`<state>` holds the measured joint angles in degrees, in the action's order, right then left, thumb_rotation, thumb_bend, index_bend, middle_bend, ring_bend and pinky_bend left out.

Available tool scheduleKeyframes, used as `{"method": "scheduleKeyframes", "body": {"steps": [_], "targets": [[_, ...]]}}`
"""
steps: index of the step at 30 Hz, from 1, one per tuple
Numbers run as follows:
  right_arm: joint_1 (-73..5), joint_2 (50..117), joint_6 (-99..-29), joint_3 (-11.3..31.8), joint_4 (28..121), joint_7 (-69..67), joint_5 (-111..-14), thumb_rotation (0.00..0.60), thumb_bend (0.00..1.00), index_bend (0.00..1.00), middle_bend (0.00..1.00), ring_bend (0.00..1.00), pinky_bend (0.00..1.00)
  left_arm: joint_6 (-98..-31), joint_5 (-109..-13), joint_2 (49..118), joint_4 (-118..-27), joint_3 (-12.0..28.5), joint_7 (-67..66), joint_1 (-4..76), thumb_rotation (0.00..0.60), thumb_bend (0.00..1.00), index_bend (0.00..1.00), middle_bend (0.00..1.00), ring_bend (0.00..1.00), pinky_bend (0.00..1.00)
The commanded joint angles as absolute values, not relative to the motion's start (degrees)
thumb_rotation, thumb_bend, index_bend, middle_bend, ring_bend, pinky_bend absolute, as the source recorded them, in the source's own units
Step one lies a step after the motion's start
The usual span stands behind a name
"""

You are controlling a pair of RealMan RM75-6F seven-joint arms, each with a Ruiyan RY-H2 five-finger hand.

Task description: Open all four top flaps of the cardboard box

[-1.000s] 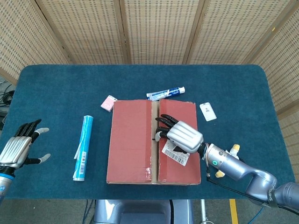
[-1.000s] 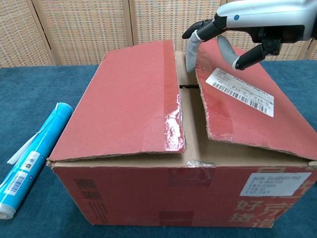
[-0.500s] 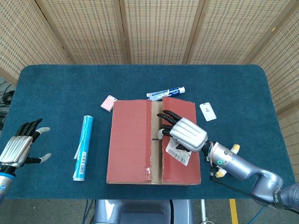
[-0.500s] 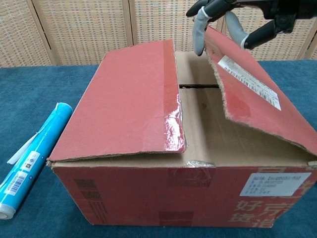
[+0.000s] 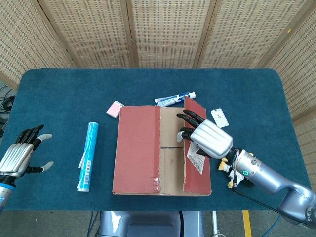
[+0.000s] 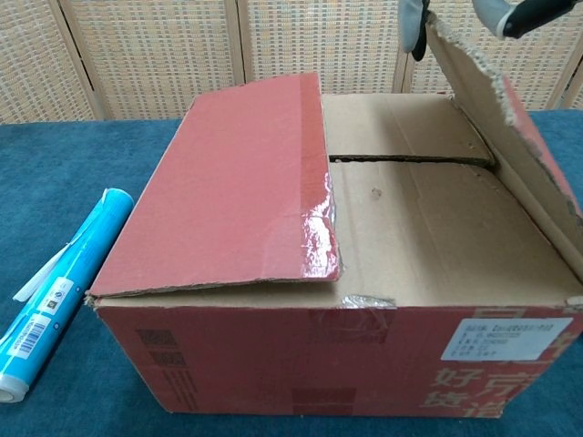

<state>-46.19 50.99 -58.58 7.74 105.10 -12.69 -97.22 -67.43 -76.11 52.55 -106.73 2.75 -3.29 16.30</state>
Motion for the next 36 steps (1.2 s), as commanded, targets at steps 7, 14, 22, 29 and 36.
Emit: {"method": "scheduleKeyframes", "body": {"steps": [7,14,22,29,36], "targets": [[-45.0,48.1,-58.9,8.2,105.9,-11.2,-96.2,0.6,1.0,0.41,0.44,0.01,0.0,-67.3,-76.7,52.6,-106.9,2.6,-3.0,16.4,0.502,0.24,0.19,0.0,0.0,0.0],[-44.5,46.1,-58.7,8.7,105.5,-10.8,-95.4,0.6,1.0,0.41,0.44,0.01,0.0,-67.3,-76.5,52.6,-106.7,2.7,-3.1,16.5,0.499,0.24,0.19,0.0,0.0,0.0],[-43.9,44.5,-57.8,8.7,104.9,-10.3,-95.0,0.6,1.0,0.41,0.44,0.01,0.0,-66.9,-76.2,52.8,-106.8,2.7,-3.4,16.8,0.501,0.24,0.19,0.0,0.0,0.0],[-42.7,43.7,-58.7,9.3,103.9,-8.6,-93.7,0.6,1.0,0.41,0.44,0.01,0.0,-67.1,-76.2,53.0,-106.9,2.8,-3.7,17.0,0.5,0.24,0.19,0.0,0.0,0.0],[-41.7,42.4,-58.9,9.7,103.4,-8.5,-92.8,0.6,1.0,0.41,0.44,0.01,0.0,-67.2,-76.0,52.9,-107.2,2.8,-4.0,17.0,0.5,0.24,0.19,0.0,0.0,0.0]]}}
